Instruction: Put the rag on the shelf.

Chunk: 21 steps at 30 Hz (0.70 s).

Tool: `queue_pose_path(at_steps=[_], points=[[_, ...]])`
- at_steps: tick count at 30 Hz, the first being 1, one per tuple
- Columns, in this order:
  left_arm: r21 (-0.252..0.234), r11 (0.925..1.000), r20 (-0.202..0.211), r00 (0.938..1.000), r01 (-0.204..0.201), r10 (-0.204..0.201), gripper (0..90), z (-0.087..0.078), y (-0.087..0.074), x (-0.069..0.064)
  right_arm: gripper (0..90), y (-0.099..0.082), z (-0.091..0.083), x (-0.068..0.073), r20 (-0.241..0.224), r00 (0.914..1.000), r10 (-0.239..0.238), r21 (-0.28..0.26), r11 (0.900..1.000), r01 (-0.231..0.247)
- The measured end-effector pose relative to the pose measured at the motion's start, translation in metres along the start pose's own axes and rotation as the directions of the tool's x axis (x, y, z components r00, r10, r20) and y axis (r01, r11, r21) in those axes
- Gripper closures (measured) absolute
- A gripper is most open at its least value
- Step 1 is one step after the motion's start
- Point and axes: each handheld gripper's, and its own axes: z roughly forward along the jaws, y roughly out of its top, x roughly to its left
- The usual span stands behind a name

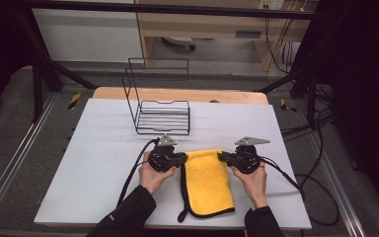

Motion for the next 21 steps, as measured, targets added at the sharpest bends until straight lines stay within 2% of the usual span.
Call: queue_pose_path(at_steps=[6, 21], points=[[-0.029, 0.9995, 0.010, 0.9999, -0.011, 0.011, 78.8, -0.009, 0.004, -0.005, 83.3, 0.002, -0.009, 0.004, -0.001, 1.0000, -0.007, -0.028, 0.9996, 0.007], [-0.076, 0.9964, 0.005, 0.9992, -0.038, 0.039, 78.7, -0.024, 0.013, -0.013, 83.3, 0.009, -0.028, 0.013, 0.015, 0.9991, -0.040, -0.096, 0.9946, 0.041]])
